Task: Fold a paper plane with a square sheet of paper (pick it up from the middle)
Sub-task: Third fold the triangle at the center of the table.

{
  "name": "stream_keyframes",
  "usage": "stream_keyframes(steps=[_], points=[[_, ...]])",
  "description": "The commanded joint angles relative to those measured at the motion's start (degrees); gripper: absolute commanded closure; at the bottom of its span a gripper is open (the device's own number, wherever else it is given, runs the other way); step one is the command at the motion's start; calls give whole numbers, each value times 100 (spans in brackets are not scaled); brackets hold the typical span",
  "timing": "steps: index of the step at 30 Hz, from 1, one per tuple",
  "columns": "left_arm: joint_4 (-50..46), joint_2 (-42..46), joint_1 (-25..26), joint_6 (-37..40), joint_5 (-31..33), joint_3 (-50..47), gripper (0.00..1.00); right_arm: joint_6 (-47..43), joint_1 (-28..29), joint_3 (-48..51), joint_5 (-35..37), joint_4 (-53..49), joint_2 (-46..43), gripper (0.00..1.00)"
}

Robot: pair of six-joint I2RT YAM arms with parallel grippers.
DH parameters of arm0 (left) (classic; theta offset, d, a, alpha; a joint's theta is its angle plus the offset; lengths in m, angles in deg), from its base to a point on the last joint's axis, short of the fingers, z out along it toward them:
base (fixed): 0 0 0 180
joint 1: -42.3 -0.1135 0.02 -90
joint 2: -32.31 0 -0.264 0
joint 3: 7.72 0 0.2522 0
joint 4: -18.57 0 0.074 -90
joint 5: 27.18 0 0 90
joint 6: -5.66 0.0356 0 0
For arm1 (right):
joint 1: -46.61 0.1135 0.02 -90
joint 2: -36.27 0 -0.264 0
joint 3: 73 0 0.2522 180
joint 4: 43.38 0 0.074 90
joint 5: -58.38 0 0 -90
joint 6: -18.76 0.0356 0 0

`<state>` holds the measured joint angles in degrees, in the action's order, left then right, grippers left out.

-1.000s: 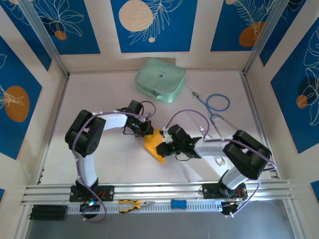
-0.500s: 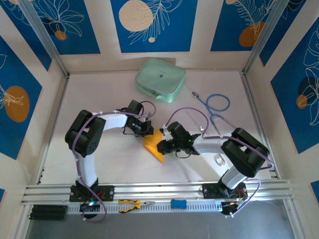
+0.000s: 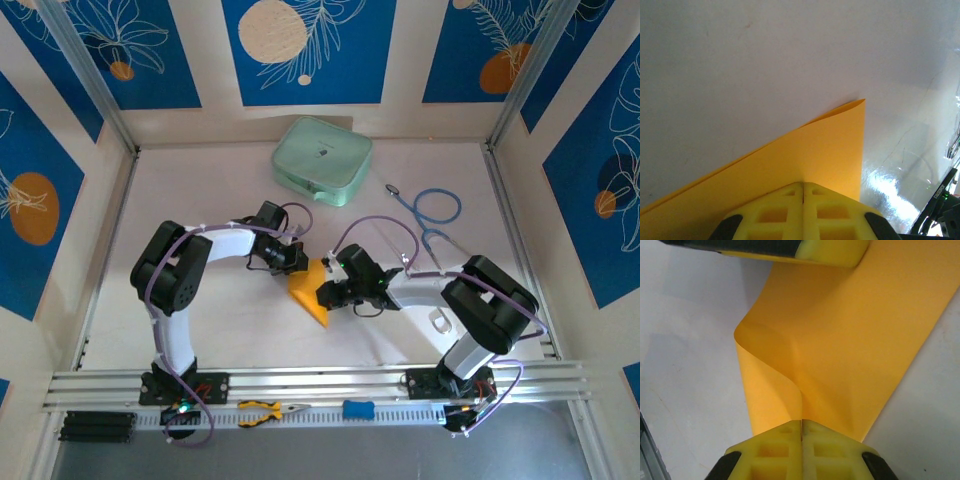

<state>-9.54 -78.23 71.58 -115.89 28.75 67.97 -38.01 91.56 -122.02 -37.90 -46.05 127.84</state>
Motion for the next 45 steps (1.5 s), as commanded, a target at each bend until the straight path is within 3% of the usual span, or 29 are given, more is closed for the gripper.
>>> stream_keyframes(steps=[1,45], points=[[-296,-63,56,9,180,-111,100,-98,-39,-167,-162,-19,122,100],[-265,20,60,-41,143,-141,100,-70,-4,-224,-92,-184,365,100]])
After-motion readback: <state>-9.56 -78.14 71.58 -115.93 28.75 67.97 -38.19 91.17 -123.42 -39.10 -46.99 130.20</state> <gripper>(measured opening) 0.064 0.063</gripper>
